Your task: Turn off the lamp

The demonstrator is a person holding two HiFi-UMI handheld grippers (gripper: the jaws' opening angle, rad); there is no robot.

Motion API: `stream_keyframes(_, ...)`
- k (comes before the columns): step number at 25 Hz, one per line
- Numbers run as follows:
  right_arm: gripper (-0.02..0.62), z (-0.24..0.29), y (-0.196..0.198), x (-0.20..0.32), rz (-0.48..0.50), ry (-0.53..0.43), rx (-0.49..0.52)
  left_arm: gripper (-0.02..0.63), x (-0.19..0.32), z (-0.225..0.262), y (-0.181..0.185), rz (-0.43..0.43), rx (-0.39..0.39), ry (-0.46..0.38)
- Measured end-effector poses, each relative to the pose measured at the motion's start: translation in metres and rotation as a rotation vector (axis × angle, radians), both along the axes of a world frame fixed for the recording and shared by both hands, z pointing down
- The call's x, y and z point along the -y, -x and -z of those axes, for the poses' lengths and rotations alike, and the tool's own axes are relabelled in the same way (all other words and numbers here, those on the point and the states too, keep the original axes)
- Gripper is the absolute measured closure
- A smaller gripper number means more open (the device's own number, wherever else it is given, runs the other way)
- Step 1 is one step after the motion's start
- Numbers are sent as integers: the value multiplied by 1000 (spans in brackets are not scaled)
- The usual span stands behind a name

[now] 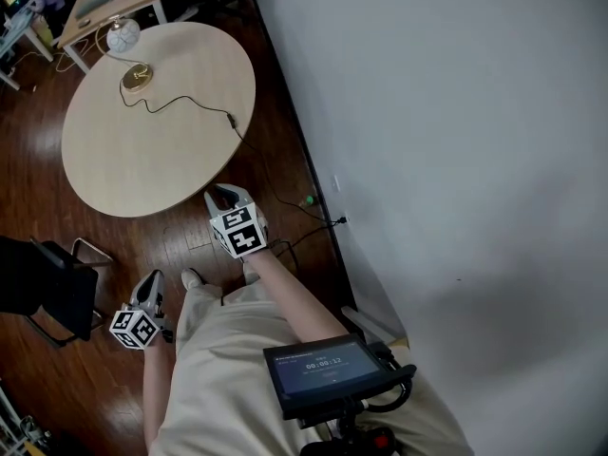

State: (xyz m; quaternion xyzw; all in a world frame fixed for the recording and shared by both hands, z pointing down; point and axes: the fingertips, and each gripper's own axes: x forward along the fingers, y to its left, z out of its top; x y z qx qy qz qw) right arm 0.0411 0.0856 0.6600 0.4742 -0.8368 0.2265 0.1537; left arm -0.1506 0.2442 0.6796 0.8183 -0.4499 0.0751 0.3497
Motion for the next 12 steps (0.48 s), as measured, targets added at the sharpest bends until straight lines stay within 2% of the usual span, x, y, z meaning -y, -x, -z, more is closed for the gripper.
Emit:
stream_keyframes(6,521,3,-7,4,-33,9,6,603,19,13,-7,-40,-14,-11)
stream_keyframes(12,523,-8,11,6,-35,21,-20,603,38,37,17,-28,-27,-63)
